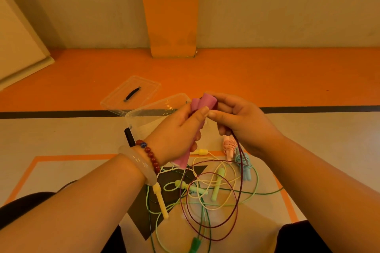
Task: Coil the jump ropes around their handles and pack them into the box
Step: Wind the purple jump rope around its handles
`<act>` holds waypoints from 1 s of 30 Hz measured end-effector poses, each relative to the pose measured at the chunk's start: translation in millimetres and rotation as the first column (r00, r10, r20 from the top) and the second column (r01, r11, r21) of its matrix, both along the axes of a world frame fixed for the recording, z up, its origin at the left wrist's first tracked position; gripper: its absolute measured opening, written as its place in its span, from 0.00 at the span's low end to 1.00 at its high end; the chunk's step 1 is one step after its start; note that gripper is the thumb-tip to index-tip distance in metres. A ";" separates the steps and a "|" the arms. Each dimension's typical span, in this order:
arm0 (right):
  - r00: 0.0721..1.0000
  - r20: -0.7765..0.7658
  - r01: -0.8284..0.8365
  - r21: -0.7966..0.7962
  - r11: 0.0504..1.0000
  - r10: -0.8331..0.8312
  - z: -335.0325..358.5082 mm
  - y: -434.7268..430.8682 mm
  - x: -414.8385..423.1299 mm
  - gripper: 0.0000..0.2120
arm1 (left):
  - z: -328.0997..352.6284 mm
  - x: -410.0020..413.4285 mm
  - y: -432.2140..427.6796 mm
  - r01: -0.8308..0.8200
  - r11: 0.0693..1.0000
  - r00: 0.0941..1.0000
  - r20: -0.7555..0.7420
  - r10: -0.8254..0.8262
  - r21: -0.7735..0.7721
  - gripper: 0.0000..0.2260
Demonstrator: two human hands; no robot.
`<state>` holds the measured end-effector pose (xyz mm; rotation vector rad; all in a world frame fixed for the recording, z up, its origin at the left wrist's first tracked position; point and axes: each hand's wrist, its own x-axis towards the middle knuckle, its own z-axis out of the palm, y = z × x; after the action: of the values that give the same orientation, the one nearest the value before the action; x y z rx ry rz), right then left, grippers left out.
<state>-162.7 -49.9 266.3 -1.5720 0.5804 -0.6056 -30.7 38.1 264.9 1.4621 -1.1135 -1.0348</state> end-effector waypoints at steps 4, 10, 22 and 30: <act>0.997 0.055 -0.062 0.153 0.986 0.054 1.5 -6.2 -4.2 0.24 | 0.6 -2.5 -1.1 0.024 1.000 0.983 -0.182 -0.025 -0.006 0.11; 0.979 0.131 -0.179 0.159 0.971 0.159 5.0 -7.4 -7.9 0.24 | 3.6 -1.6 0.8 0.154 0.987 0.875 -0.458 -0.157 -0.046 0.18; 0.995 0.088 -0.048 0.023 0.999 0.046 10.0 -5.1 -3.2 0.20 | 1.4 -5.6 -0.1 0.032 0.996 0.893 -0.450 0.010 0.085 0.26; 0.992 0.095 0.089 -0.032 0.996 -0.086 9.4 -3.4 1.2 0.18 | -3.5 -9.6 -2.8 -0.148 0.988 0.960 -0.233 0.153 0.035 0.19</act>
<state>-161.5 -53.3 275.7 -1.5491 0.5727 -0.7553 -40.3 35.3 261.5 1.3739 -0.8134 -1.0802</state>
